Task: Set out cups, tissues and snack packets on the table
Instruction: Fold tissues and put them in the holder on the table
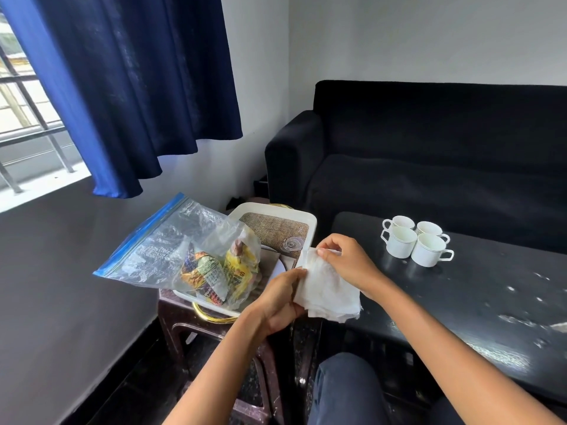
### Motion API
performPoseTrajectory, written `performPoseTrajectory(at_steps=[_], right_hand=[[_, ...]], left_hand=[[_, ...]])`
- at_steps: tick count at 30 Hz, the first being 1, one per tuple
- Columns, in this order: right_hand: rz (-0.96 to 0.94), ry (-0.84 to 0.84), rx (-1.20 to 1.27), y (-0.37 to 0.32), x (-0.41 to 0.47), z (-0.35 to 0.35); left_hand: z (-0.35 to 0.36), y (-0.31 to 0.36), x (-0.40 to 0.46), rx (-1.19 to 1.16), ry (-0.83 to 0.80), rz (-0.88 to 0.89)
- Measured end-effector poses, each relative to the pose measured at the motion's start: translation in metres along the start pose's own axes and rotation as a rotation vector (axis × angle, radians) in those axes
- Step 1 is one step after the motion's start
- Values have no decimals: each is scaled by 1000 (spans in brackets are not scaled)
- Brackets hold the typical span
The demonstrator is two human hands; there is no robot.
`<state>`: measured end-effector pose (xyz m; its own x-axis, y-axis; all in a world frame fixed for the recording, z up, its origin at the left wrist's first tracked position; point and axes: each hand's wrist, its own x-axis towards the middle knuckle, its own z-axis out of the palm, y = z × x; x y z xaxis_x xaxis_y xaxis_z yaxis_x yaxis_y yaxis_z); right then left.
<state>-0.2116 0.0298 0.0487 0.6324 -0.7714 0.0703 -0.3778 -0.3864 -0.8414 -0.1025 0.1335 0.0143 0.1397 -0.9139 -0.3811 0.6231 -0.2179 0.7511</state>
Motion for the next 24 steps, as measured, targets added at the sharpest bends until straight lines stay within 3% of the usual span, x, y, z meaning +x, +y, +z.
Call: performPoseTrajectory(at_steps=[6,15,20,24], right_hand=[[6,32,47,4,0,1],[-44,-108,50,0,-1,0],[20,-237,32,-3,0,-2],[40,-246,50,-4,-1,-1]], left_hand=[[0,1,0,-21,-20,11],[1,0,-1,59,-32,4],[3,-1,-3,99,9,8],[4,-1,-4,139,22,7]])
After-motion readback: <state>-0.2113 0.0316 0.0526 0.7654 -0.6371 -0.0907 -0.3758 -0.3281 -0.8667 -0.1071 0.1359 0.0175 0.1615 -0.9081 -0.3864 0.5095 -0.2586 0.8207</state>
